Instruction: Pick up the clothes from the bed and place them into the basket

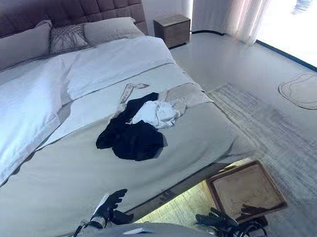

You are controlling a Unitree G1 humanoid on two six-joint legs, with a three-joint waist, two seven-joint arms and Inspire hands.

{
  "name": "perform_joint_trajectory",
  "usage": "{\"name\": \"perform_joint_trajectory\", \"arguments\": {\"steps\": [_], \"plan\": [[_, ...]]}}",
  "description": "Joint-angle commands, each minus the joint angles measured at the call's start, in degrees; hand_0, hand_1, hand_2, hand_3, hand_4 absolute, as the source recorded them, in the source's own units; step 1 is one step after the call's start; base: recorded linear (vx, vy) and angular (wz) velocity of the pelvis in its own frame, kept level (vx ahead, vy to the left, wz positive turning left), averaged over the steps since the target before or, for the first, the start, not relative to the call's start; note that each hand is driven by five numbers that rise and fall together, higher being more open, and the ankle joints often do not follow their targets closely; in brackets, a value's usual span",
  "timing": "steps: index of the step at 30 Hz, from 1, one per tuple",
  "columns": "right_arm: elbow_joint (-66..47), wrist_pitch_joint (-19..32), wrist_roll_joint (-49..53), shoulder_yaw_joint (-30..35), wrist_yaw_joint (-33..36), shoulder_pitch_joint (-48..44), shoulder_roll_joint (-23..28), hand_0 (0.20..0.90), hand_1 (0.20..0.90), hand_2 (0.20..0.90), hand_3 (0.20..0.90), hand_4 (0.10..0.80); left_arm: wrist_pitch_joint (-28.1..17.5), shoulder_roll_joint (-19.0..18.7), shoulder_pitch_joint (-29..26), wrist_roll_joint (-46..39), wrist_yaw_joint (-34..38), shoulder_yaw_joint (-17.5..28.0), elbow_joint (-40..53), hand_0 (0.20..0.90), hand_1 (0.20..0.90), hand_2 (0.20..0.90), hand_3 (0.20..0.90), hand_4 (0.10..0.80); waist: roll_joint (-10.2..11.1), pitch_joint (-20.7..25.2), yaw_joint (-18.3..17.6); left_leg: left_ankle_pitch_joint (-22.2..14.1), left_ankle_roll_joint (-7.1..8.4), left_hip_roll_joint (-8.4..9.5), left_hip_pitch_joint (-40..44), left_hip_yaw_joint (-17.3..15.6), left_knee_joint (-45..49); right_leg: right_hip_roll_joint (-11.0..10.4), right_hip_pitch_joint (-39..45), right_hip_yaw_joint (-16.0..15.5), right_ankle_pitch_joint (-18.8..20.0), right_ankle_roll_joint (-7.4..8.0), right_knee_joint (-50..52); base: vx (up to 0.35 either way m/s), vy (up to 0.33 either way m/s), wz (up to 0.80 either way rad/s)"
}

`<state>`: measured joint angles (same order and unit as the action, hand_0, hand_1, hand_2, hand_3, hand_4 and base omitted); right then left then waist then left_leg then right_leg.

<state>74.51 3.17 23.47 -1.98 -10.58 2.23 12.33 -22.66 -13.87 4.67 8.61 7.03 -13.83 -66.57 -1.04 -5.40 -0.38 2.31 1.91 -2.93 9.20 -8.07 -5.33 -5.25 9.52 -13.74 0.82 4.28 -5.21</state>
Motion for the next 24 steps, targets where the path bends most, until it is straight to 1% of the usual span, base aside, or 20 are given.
{"name": "perform_joint_trajectory", "arguments": {"steps": [1, 5, 6, 9, 13, 17, 18, 19, 20, 21, 22, 24], "plan": [[2.72, 1.49, -0.85, 1.08, -0.62, -4.15, -0.01, 0.900, 0.900, 0.900, 0.900, 0.800, -3.44, 1.32, -5.20, -1.70, 1.49, 0.36, -1.78, 0.900, 0.900, 0.900, 0.900, 0.800, -0.60, -1.72, 0.11, -4.93, -0.56, 1.70, 0.76, -1.37, 0.42, 0.96, -1.16, -2.16, -4.77, 1.02, 6.01, 0.000, 0.000, 0.00], [2.55, 1.39, -1.24, 1.44, 1.86, -4.04, 0.30, 0.900, 0.900, 0.900, 0.900, 0.800, -3.88, 1.39, -4.87, -3.80, -0.29, -0.08, -1.18, 0.900, 0.900, 0.900, 0.900, 0.800, -0.79, -1.91, -0.11, -4.98, -0.58, 1.64, 0.74, -1.37, 0.45, 1.03, -1.30, -1.89, -4.96, 1.01, 6.28, 0.000, 0.000, 0.00], [2.66, 1.39, -1.39, 1.42, 1.96, -4.01, 0.32, 0.900, 0.900, 0.900, 0.900, 0.800, -3.99, 1.45, -4.90, -3.22, -0.33, -0.18, -1.21, 0.900, 0.900, 0.900, 0.900, 0.800, -0.82, -1.95, -0.18, -5.00, -0.58, 1.64, 0.75, -1.40, 0.47, 1.03, -1.31, -1.84, -4.98, 1.00, 6.29, 0.000, 0.000, 0.00], [2.73, 2.40, -3.51, 0.98, 5.34, -4.08, 0.44, 0.900, 0.900, 0.900, 0.900, 0.800, -4.15, 1.42, -4.99, -2.28, 0.63, -1.35, -0.78, 0.900, 0.900, 0.900, 0.900, 0.800, -0.93, -2.09, -0.30, -5.03, -0.62, 1.60, 0.68, -1.40, 0.50, 1.07, -1.50, -1.64, -4.99, 0.97, 6.35, 0.000, 0.000, 0.00], [1.84, 2.89, -3.58, 0.60, 6.14, -4.87, 0.46, 0.900, 0.900, 0.900, 0.900, 0.800, -4.18, 1.38, -4.97, -4.01, -0.08, -1.38, -0.15, 0.900, 0.900, 0.900, 0.900, 0.800, -0.99, -2.38, -0.34, -5.18, -0.72, 1.52, 0.76, -1.50, 0.62, 1.13, -1.54, -1.29, -5.19, 0.78, 6.44, 0.000, 0.000, 0.00], [1.54, 3.04, -5.85, -0.25, 9.66, -5.23, 0.29, 0.900, 0.900, 0.900, 0.900, 0.800, -4.13, 1.51, -4.99, -4.75, -0.06, -1.65, -0.05, 0.900, 0.900, 0.900, 0.900, 0.800, -1.26, -2.74, -0.15, -4.96, -0.73, 1.58, 0.48, -1.22, 0.60, 1.21, -1.66, -1.35, -5.26, 0.63, 6.59, -0.004, 0.008, 0.00], [1.52, 4.38, -6.80, -0.40, 11.94, -5.19, 0.35, 0.900, 0.900, 0.900, 0.900, 0.800, -3.70, 1.61, -4.90, -5.20, -0.39, -1.81, -0.03, 0.900, 0.900, 0.900, 0.900, 0.800, -1.33, -2.74, -0.09, -4.91, -0.63, 1.44, 0.54, -1.64, 0.52, 1.19, -1.46, -1.73, -5.23, 0.64, 6.39, 0.011, 0.031, 0.02], [1.32, 4.20, -6.16, -0.33, 11.73, -5.20, 0.39, 0.900, 0.900, 0.900, 0.900, 0.800, -3.50, 1.66, -4.89, -5.46, -0.64, -1.75, -0.02, 0.900, 0.900, 0.900, 0.900, 0.800, -1.35, -2.75, -0.14, -4.90, -0.56, 1.28, 0.59, -2.27, 0.56, 1.11, -1.35, -2.12, -5.20, 0.66, 6.31, 0.016, 0.036, 0.02], [1.01, 3.26, -4.70, -0.19, 10.28, -5.17, 0.41, 0.900, 0.900, 0.900, 0.900, 0.800, -3.28, 1.70, -4.89, -5.59, -0.96, -1.58, 0.05, 0.900, 0.900, 0.900, 0.900, 0.800, -1.33, -2.73, -0.18, -4.89, -0.52, 1.17, 0.65, -2.80, 0.59, 1.04, -1.28, -2.46, -5.14, 0.67, 6.27, 0.023, 0.039, 0.07], [0.67, 2.77, -3.41, 0.09, 8.00, -5.16, 0.33, 0.900, 0.900, 0.900, 0.900, 0.800, -2.92, 1.72, -4.87, -6.06, -1.48, -1.35, 0.15, 0.900, 0.900, 0.900, 0.900, 0.800, -1.25, -2.72, -0.29, -4.91, -0.38, 0.95, 0.78, -4.15, 0.77, 0.87, -1.11, -3.24, -5.07, 0.68, 6.15, 0.040, 0.041, 0.13], [0.59, 3.27, -3.32, 0.29, 7.31, -5.19, 0.35, 0.900, 0.900, 0.900, 0.900, 0.800, -2.92, 1.66, -4.82, -5.80, -1.91, -1.26, -0.08, 0.900, 0.900, 0.900, 0.900, 0.800, -1.08, -2.60, -0.18, -4.99, -0.33, 0.94, 0.87, -4.75, 0.93, 0.69, -0.87, -3.90, -4.98, 0.63, 6.02, 0.056, 0.051, 0.20], [-0.26, 7.12, -4.72, -0.18, 9.11, -5.92, 0.32, 0.900, 0.900, 0.900, 0.900, 0.800, -3.01, 1.79, -4.39, -4.13, -1.52, -1.14, 0.11, 0.900, 0.900, 0.900, 0.900, 0.800, -0.70, -2.48, 0.47, -5.26, -0.63, 1.23, 0.91, -4.52, 1.45, 0.23, -0.69, -4.16, -4.98, 0.64, 6.40, 0.075, 0.057, 0.16]]}}
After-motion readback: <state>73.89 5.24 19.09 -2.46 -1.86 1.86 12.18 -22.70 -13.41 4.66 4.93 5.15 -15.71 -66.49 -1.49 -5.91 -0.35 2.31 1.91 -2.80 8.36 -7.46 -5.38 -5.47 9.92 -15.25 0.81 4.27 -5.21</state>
